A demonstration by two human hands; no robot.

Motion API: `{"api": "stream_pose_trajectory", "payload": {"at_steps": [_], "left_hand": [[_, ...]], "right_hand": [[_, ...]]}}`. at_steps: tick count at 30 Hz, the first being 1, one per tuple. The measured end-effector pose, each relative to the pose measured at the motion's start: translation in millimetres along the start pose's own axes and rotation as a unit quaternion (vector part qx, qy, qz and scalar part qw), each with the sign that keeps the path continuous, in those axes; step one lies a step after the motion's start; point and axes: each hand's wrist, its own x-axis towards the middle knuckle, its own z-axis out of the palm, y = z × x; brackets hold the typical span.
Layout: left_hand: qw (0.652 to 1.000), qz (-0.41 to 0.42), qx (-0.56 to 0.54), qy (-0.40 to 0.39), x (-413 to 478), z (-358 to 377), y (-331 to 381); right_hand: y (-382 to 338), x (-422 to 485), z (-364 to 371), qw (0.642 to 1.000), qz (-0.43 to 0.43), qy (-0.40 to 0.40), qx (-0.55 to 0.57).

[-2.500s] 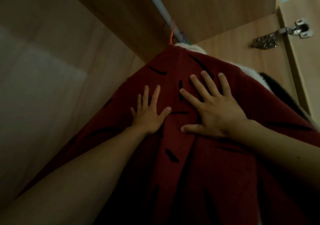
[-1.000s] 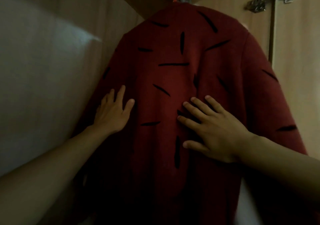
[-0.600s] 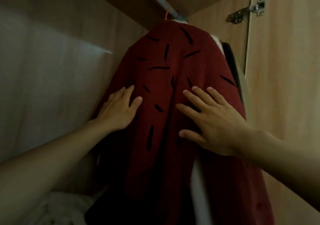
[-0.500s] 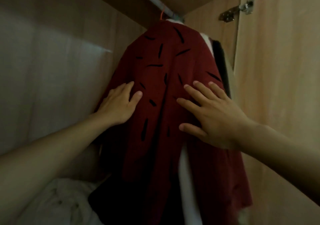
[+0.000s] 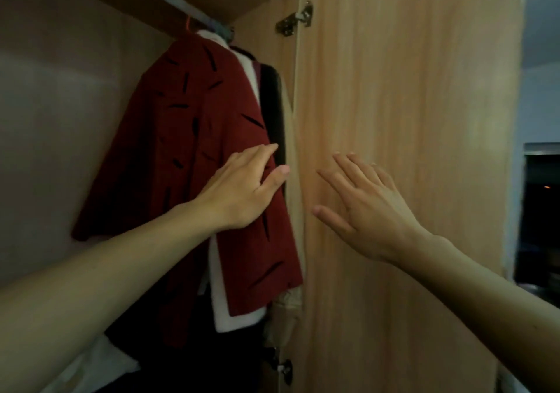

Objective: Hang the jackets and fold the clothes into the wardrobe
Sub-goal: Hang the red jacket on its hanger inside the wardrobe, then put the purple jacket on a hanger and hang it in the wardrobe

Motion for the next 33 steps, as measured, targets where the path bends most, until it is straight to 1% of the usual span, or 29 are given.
{"api": "stream_pose_trajectory", "payload": {"at_steps": [4, 7, 11, 13, 17, 19, 22, 24, 26, 29, 33], "left_hand": [[0.998, 0.048, -0.035, -0.031, 15, 41, 44], [0.990, 0.094, -0.095, -0.042, 22, 72, 73], [0.976, 0.146, -0.154, -0.055, 17, 112, 106], [0.968, 0.164, -0.174, -0.075, 12, 134, 121], [0.942, 0.197, -0.229, -0.147, -18, 175, 155], [0.924, 0.213, -0.262, -0.182, -36, 196, 176], [0.890, 0.217, -0.308, -0.258, -62, 224, 215], [0.874, 0.237, -0.304, -0.297, -77, 235, 240], [0.864, 0.264, -0.291, -0.316, -88, 240, 264], [0.858, 0.297, -0.270, -0.320, -95, 235, 303], [0.853, 0.339, -0.258, -0.301, -101, 229, 364]], "right_hand": [[43, -36, -10, 0.997, 0.072, -0.019, -0.023], [68, -67, -26, 0.991, 0.114, -0.039, -0.057], [84, -108, -50, 0.976, 0.158, -0.086, -0.121], [84, -127, -60, 0.966, 0.185, -0.107, -0.142], [80, -186, -77, 0.943, 0.254, -0.137, -0.167], [81, -221, -86, 0.924, 0.300, -0.157, -0.175], [89, -275, -102, 0.892, 0.363, -0.200, -0.183], [91, -305, -112, 0.878, 0.389, -0.205, -0.189], [92, -333, -122, 0.867, 0.413, -0.199, -0.193], [97, -370, -137, 0.854, 0.443, -0.190, -0.195], [116, -422, -164, 0.843, 0.470, -0.173, -0.196]]}}
